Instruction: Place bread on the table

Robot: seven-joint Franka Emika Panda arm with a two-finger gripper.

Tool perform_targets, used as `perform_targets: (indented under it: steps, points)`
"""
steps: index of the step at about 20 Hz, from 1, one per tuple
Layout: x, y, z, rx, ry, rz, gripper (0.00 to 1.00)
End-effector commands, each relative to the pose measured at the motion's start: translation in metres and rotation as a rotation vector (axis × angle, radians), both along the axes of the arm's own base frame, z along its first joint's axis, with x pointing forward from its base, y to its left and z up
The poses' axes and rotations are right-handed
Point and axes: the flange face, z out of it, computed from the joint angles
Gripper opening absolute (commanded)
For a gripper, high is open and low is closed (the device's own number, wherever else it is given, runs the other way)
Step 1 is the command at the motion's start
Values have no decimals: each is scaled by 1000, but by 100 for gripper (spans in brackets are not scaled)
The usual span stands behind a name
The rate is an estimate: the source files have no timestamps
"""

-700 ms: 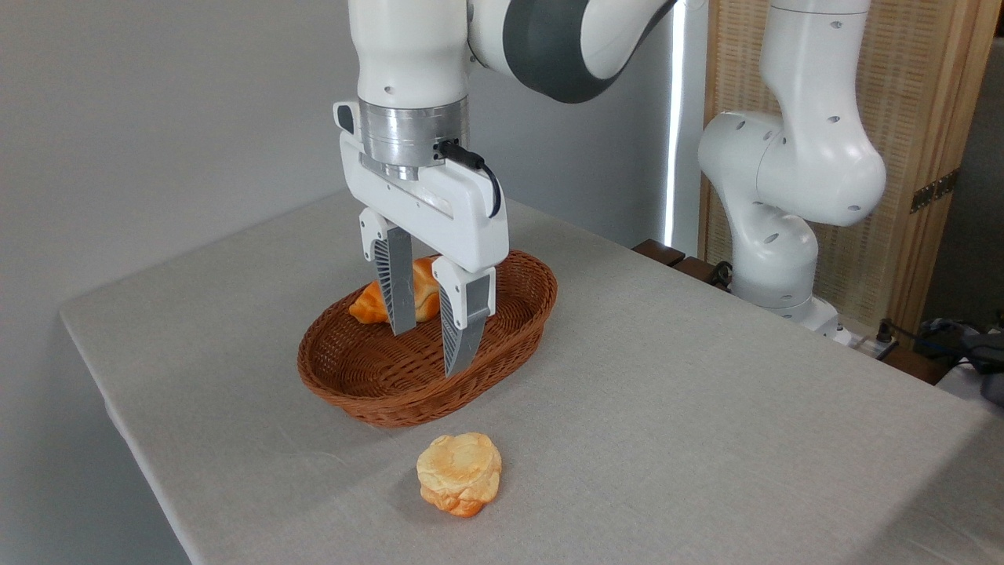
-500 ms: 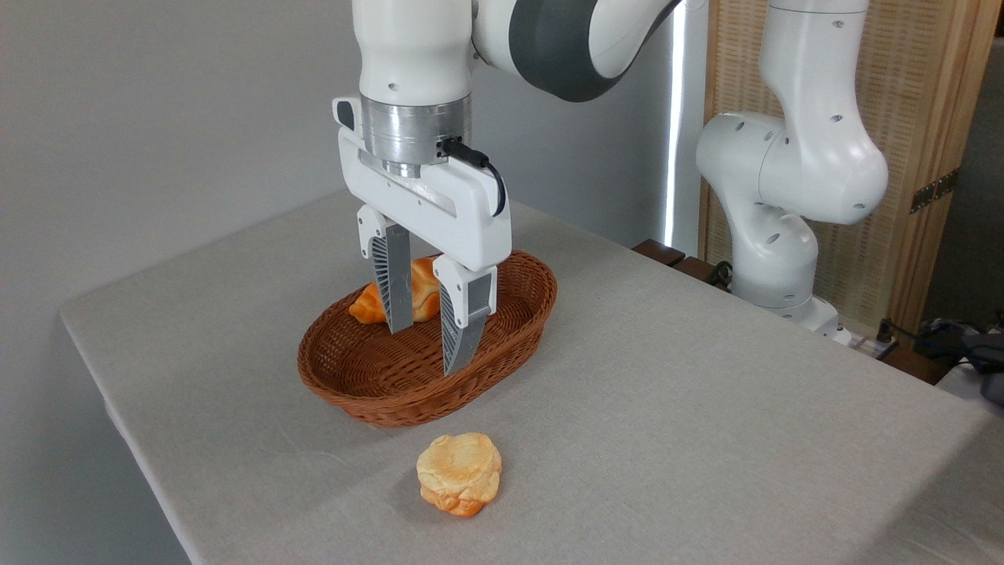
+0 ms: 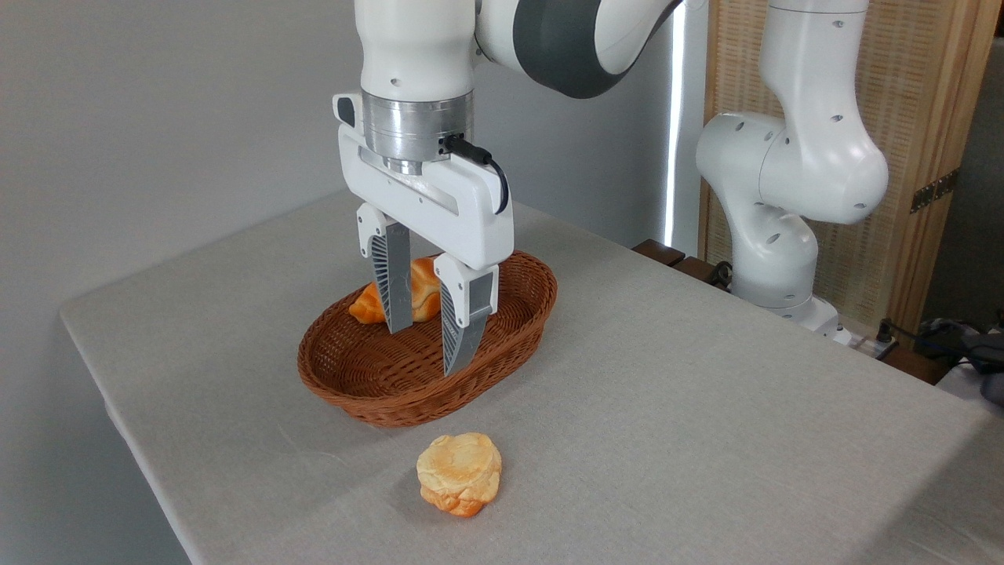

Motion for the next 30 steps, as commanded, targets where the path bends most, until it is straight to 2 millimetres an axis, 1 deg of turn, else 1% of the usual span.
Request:
perform_targets:
  steps: [1, 9, 10, 12, 15, 16, 17, 18, 23, 25, 27, 28, 30]
  points:
    - [-2, 1, 7, -16, 3, -15, 100]
    - [-2, -1, 5, -15, 9, -20, 100]
    - [-2, -2, 4, -16, 14, -21, 100]
    - [0, -12, -1, -15, 17, -38, 100]
    - [2, -42, -9, -16, 29, -92, 100]
    - [2, -57, -12, -15, 33, -121, 100]
    - [-1, -78, -13, -13, 37, -160, 100]
    - [-4, -91, -14, -12, 46, -186, 100]
    - [-19, -137, -19, -5, 86, -280, 100]
    - [-24, -155, -25, -2, 98, -317, 100]
    - [-28, -166, -28, 2, 117, -340, 100]
    - [-32, -176, -29, 4, 121, -360, 100]
    - [-36, -183, -29, 5, 124, -368, 100]
